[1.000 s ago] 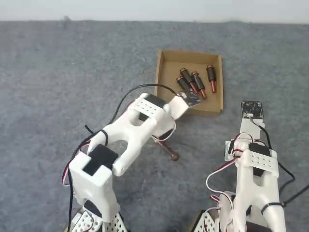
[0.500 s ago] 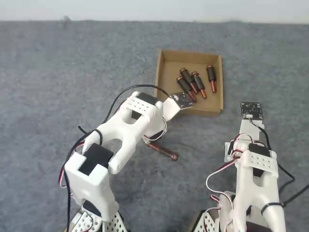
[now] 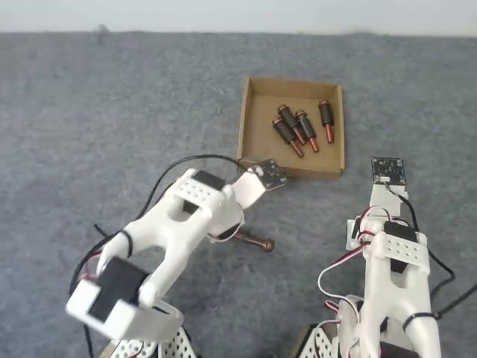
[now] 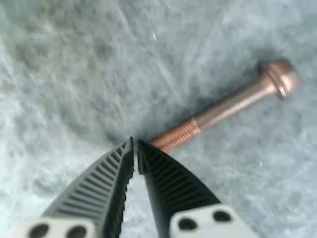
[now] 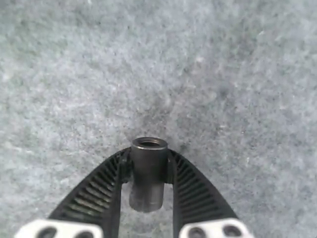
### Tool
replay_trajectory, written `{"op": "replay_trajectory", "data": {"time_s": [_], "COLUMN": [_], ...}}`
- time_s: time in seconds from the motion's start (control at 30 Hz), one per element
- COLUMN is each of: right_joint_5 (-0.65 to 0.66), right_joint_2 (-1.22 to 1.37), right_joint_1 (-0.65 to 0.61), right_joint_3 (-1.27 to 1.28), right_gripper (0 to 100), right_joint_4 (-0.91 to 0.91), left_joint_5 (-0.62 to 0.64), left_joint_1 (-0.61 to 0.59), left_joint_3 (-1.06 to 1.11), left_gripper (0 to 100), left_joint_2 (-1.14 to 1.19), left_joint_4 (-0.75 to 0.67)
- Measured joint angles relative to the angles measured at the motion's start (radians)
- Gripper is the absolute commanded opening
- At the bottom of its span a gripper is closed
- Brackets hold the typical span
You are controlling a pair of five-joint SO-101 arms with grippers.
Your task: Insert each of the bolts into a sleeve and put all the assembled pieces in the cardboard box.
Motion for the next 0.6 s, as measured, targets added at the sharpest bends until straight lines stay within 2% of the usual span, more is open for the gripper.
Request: {"op": "replay_trajectory", "data": {"time_s": [0.33, 0.6], "right_joint_5": [0.0, 0.0], "right_joint_2": [0.0, 0.0], "right_joint_1": [0.0, 0.0], "right_joint_3": [0.0, 0.0], "right_gripper": [0.6, 0.6], "right_joint_4": [0.0, 0.0], "left_joint_5": [0.003, 0.005], "left_joint_1": [-0.002, -0.002], "left_joint_3": [0.193, 0.276], "left_gripper": [1, 1], "left_joint_2": [-0.222, -0.491], "left_joint_4": [-0.041, -0.071]}}
